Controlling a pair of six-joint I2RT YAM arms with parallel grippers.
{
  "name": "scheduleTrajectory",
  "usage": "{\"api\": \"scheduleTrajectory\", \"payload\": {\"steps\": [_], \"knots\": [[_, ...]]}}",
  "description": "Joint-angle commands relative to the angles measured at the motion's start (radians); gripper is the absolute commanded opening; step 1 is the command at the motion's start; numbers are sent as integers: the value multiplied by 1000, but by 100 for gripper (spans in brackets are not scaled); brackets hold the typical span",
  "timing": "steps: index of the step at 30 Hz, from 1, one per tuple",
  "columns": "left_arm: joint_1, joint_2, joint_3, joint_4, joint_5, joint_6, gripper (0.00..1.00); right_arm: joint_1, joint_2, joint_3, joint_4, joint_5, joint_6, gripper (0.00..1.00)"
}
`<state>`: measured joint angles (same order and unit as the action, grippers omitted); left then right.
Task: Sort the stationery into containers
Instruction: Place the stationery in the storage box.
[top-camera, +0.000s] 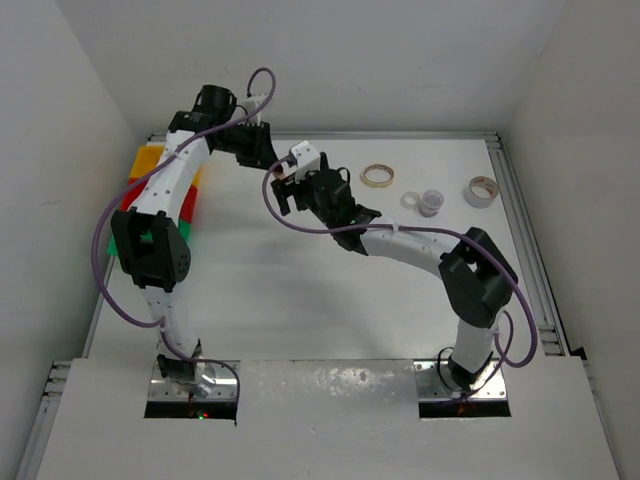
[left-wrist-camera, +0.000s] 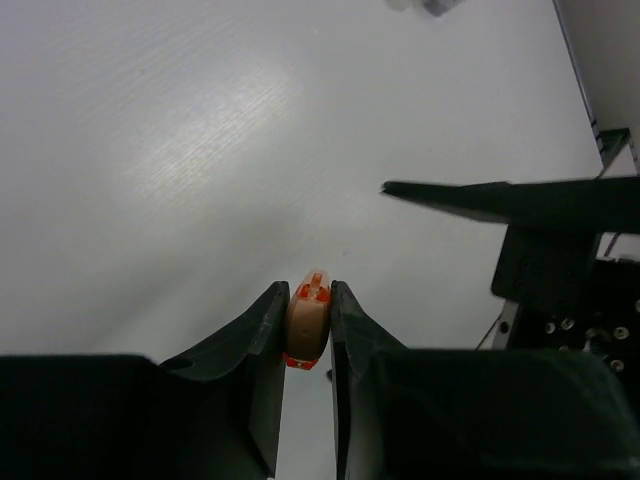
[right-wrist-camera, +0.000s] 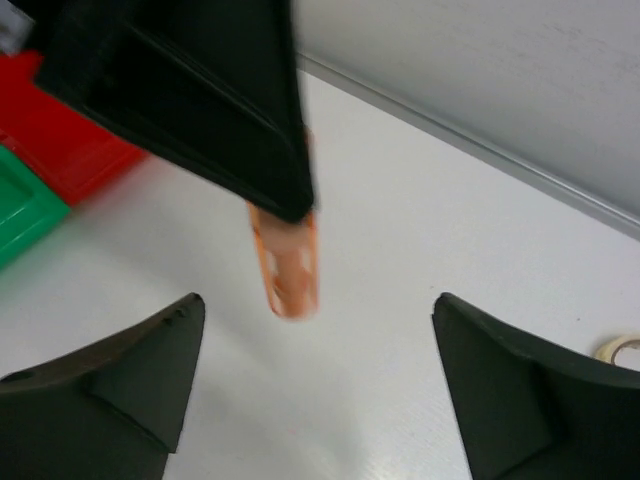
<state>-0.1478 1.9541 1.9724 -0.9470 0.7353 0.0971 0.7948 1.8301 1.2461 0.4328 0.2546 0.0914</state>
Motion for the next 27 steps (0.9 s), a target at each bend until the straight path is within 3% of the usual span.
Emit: {"api": "scheduleTrajectory", "payload": {"steps": [1, 7, 10, 17, 25, 26, 27], "knots": [[126, -18, 44, 16, -72, 18, 0, -41, -57, 14, 20, -20, 83, 95], [437, 112, 209, 69, -97, -34, 0, -100, -140, -102, -3, -14, 146, 99], [520, 207, 304, 109, -146, -51, 0, -132, -158, -131, -40, 17, 178, 99], [586, 324, 335, 296, -249, -86, 0, -186, -172, -145, -164, 67, 208, 99], [594, 431, 315, 352, -246, -119, 0, -219, -199, -181, -223, 87, 214, 99], [594, 437, 313, 358, -247, -117, 3, -224, -203, -185, -227, 90, 215, 99], [597, 442, 312, 361, -240, -109, 16, -227, -209, -183, -241, 94, 217, 99]]}}
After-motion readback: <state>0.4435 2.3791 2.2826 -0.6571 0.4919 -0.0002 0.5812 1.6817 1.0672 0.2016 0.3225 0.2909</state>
